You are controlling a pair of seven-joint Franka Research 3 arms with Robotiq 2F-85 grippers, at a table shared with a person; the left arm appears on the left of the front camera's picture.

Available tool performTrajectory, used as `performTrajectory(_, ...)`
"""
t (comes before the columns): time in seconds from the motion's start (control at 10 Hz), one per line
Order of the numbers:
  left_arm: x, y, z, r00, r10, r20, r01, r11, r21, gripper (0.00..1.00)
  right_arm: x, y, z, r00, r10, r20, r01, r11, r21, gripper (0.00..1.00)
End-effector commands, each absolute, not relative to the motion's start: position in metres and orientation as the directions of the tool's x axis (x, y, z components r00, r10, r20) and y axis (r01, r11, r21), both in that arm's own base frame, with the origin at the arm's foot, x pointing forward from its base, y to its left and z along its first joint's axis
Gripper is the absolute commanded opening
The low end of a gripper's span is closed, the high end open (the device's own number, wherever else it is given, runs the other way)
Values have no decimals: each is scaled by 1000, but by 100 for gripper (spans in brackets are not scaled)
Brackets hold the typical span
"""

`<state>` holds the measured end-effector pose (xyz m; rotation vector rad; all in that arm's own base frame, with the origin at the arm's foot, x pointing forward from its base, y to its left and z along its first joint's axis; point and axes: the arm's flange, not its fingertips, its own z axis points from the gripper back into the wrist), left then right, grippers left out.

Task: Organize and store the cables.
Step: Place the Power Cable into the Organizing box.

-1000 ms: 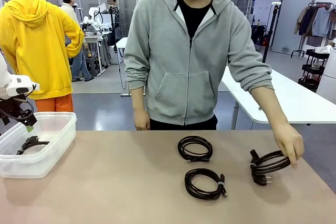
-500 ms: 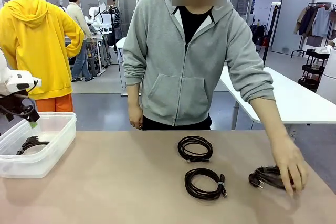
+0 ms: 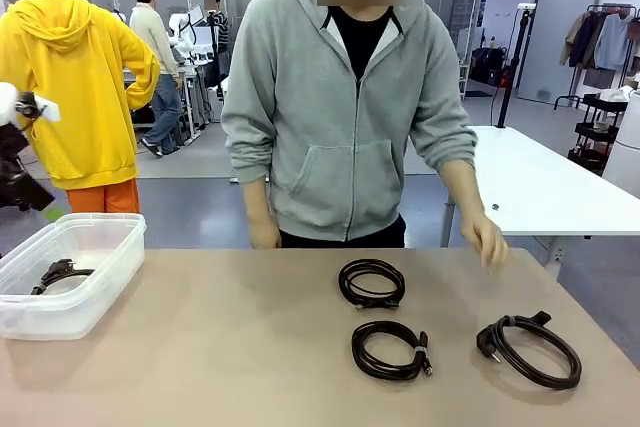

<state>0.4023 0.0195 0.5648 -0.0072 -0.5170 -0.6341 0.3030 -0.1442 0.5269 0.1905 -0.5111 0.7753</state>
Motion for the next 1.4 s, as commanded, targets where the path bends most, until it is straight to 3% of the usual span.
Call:
performTrajectory(0.0,355,24,572,613,-614,496,631,759,159,100,302,-143,529,615,605,506,-700,714,-4,100)
performTrajectory(0.1,340,23,574,627,-570,531,616,780,110,100,302,-143,529,615,605,506,-700,714,-4,100)
performTrajectory(0.2,375,19,572,647,-593,480,604,782,153,100,302,-143,529,615,605,506,-700,714,-4,100)
performTrajectory(0.7,375,19,572,647,-593,480,604,782,153,100,303,-144,527,600,619,507,-709,705,-21,100)
performTrajectory(0.9,375,19,572,647,-593,480,604,782,153,100,308,-114,532,484,783,391,-799,577,-167,100)
performTrajectory(1.0,375,19,572,647,-593,480,604,782,153,100,319,-100,528,359,880,310,-859,442,-257,100)
performTrajectory(1.1,375,19,572,647,-593,480,604,782,153,100,331,-89,523,243,926,289,-899,327,-292,100)
performTrajectory(1.3,375,19,572,647,-593,480,604,782,153,100,348,-73,515,172,939,297,-916,263,-302,100)
